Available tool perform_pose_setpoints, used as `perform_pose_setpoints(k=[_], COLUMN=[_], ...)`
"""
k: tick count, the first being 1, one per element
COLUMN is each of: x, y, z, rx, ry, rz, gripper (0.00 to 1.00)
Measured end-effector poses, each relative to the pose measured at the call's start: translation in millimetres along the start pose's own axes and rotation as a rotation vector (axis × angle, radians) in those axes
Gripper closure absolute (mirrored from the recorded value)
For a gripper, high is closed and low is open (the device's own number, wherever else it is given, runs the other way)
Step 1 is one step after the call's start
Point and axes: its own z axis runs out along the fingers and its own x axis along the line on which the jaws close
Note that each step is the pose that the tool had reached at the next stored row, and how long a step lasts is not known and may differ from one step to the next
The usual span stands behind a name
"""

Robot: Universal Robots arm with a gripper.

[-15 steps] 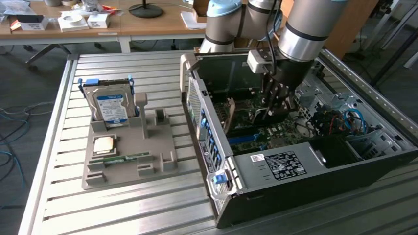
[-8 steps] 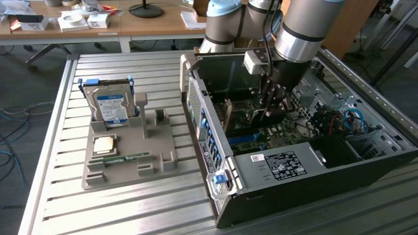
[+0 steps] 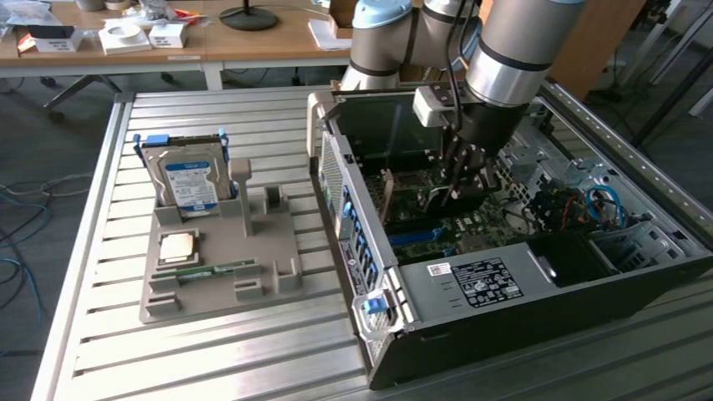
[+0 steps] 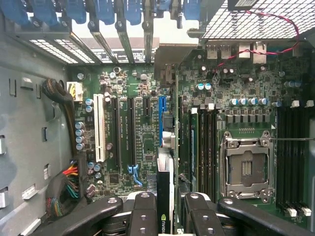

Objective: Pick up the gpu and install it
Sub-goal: 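Insert the gpu into the slot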

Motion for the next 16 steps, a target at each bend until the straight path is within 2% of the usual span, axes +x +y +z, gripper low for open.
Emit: perform_pose_setpoints(k=[16], x=[0.2], y=[0.6], z=[4.1], rx=[0.0000], ry=[0.0001], rz=[0.000], gripper=[0.74])
